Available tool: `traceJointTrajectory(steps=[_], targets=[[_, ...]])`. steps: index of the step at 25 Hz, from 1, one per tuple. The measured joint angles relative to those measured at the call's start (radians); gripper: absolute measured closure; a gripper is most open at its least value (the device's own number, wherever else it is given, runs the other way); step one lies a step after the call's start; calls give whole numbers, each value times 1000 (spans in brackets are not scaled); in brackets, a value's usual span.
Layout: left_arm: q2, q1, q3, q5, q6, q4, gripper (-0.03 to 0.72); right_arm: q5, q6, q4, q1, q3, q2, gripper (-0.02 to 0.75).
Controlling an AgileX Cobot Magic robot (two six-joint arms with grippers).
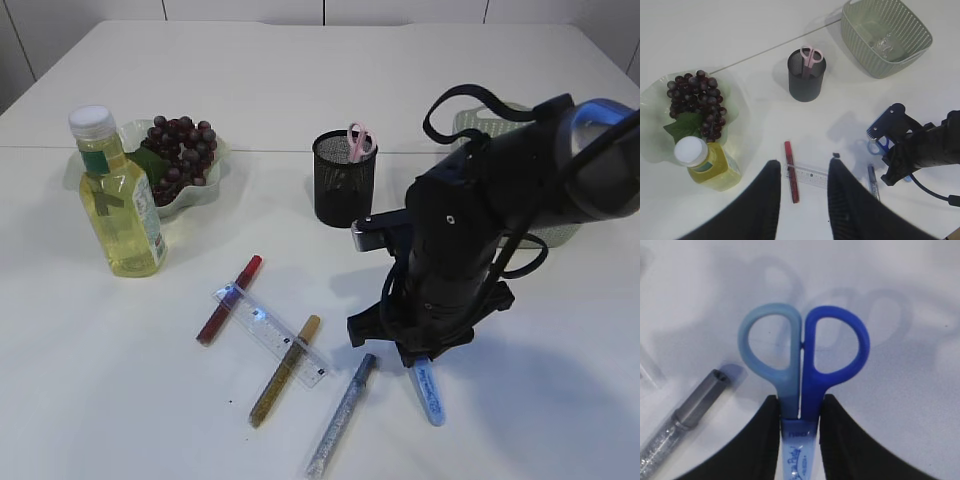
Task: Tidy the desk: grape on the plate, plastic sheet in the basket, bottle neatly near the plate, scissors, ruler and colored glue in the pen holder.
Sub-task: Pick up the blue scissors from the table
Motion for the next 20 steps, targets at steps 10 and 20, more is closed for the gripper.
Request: traceJointTrajectory(steps=[10, 20], targets=[[0, 0, 0, 0, 0, -8, 446, 39, 0, 0, 0, 0, 21, 513], [0, 0, 0, 0, 0, -28, 446, 77, 2, 26, 0, 0, 39, 513]])
